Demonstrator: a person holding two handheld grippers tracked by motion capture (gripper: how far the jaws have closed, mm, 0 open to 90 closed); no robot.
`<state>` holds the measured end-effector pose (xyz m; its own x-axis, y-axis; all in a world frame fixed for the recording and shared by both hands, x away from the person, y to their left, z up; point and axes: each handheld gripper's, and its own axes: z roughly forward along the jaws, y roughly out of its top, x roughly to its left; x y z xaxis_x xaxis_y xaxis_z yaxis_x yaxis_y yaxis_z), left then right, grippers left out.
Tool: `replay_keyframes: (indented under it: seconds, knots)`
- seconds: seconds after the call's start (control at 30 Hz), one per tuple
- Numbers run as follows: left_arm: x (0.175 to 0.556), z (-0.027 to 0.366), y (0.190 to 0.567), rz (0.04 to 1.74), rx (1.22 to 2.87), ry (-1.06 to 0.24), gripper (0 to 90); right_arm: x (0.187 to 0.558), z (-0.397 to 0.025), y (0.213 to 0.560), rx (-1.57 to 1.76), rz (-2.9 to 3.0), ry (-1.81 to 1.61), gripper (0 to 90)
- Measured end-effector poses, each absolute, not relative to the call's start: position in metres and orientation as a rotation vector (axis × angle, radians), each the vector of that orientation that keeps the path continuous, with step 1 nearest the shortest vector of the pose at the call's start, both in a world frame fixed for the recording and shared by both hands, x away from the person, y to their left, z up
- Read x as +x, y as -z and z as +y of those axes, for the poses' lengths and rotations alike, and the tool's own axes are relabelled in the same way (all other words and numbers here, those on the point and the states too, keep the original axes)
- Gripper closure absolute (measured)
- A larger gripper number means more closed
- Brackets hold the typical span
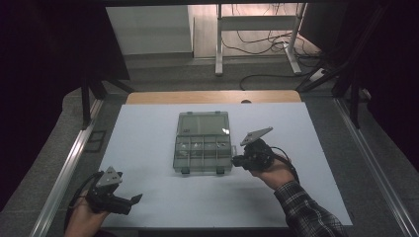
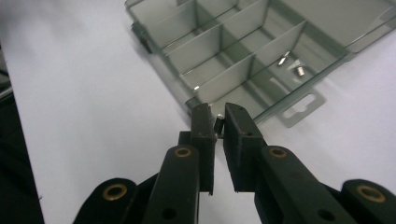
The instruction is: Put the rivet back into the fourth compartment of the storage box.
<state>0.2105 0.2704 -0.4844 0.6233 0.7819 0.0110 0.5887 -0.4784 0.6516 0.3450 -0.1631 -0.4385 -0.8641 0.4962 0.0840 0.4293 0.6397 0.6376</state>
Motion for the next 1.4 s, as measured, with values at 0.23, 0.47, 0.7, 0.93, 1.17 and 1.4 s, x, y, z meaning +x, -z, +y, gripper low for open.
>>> replay_keyframes:
  seconds: [0.23, 0.47, 0.7, 0.93, 1.17, 1.4]
  knots:
    - [0.211, 0.270, 0.484, 1.071, 2.232, -0.410, 0.0, 0.356, -0.168, 0.431, 0.835, 2.721, -1.105, 80.5]
    - [0.210, 0.269, 0.483, 1.057, 2.228, -0.416, 0.0, 0.369, -0.167, 0.427, 0.869, 2.683, -1.127, 80.3]
    - [0.209, 0.272, 0.481, 1.035, 2.174, -0.393, 0.0, 0.386, -0.160, 0.426, 0.919, 2.655, -1.137, 80.2]
    - [0.210, 0.272, 0.481, 1.034, 2.175, -0.390, 0.0, 0.401, -0.147, 0.435, 0.948, 2.633, -1.105, 80.3]
    - [0.210, 0.273, 0.482, 1.034, 2.184, -0.391, 0.0, 0.414, -0.135, 0.443, 0.971, 2.635, -1.072, 80.1]
    - [0.210, 0.272, 0.482, 1.033, 2.193, -0.392, 0.0, 0.422, -0.126, 0.450, 0.977, 2.635, -1.034, 80.1]
